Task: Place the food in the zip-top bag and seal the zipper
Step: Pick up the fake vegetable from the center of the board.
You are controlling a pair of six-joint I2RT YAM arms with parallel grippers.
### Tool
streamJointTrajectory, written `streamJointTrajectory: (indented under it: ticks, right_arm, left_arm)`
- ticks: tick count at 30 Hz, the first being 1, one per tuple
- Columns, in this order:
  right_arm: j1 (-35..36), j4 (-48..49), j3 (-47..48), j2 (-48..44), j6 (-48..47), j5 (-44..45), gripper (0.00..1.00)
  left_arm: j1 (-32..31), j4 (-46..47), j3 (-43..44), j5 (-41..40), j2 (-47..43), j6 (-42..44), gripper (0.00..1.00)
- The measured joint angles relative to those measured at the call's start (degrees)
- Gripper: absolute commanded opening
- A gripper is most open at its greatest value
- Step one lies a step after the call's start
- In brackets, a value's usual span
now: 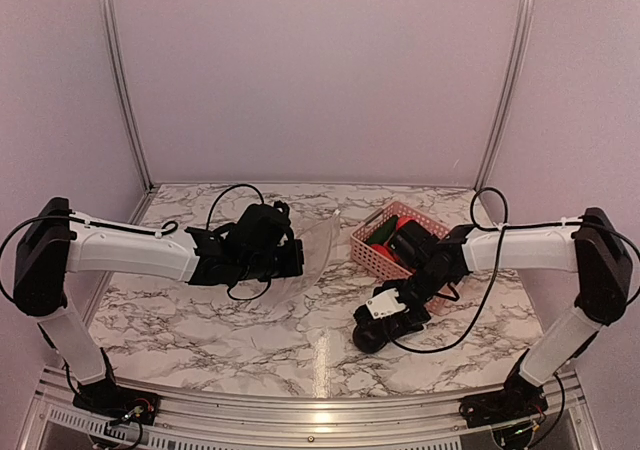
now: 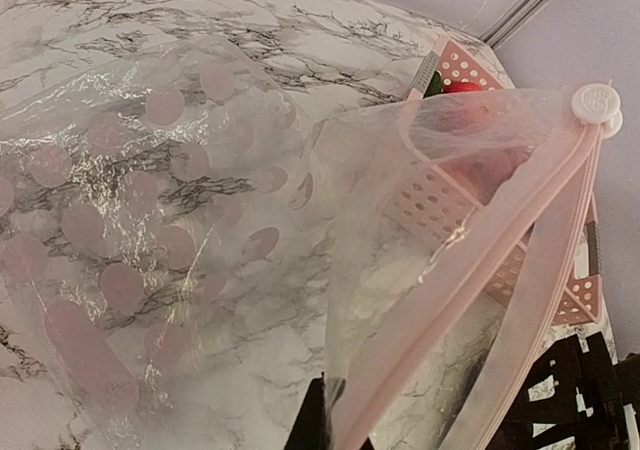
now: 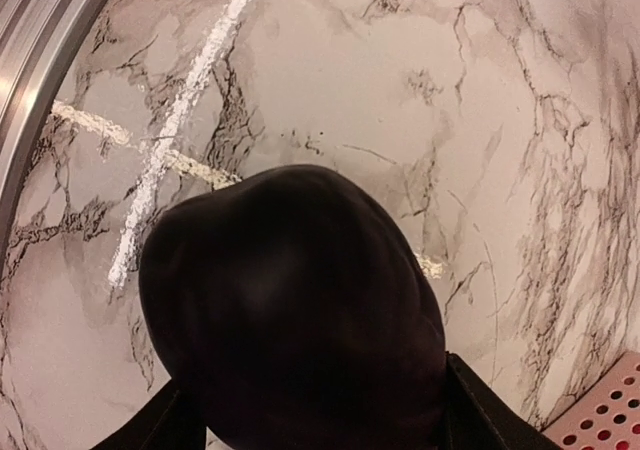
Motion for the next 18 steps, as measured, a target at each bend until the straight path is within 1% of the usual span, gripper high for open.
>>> streamJointTrajectory:
  ticks: [1, 3, 7, 11, 16, 18]
  right_arm:
    - [0.00, 0.26, 0.07, 0.09, 0.76, -0.17, 0.59]
    - [0.00, -0.15, 0.85, 0.37, 2.47, -0.74, 0.55]
    - [0.00, -2.73, 5.40, 0.07, 6.75, -4.74, 0.50]
    - [0.00, -3.89, 11.93, -1.42, 12.94, -11.91, 0.48]
    - [0.00, -1.29, 16.63, -3.10, 26.05, -20.46, 0.36]
    - [-0.04, -0.68, 19.10, -1.84, 32.79, -22.71, 0.35]
  left_arm:
    - [0.00, 0.02, -0.02, 0.02, 0.00, 0.02, 0.00]
    - [0.00, 0.04, -0.35, 0.02, -0.09, 0.07, 0.00]
    - [0.00, 0.13, -1.51, -0.02, -0.26, 0.11, 0.00]
    - [0.00, 0.63, -1.90, 0.00, -0.26, 0.09, 0.00]
    - [0.00, 3.13, -2.01, 0.02, -0.26, -0.42, 0.00]
    - [-0.09, 4.90, -2.69, -0.13, -0.48, -0.83, 0.00]
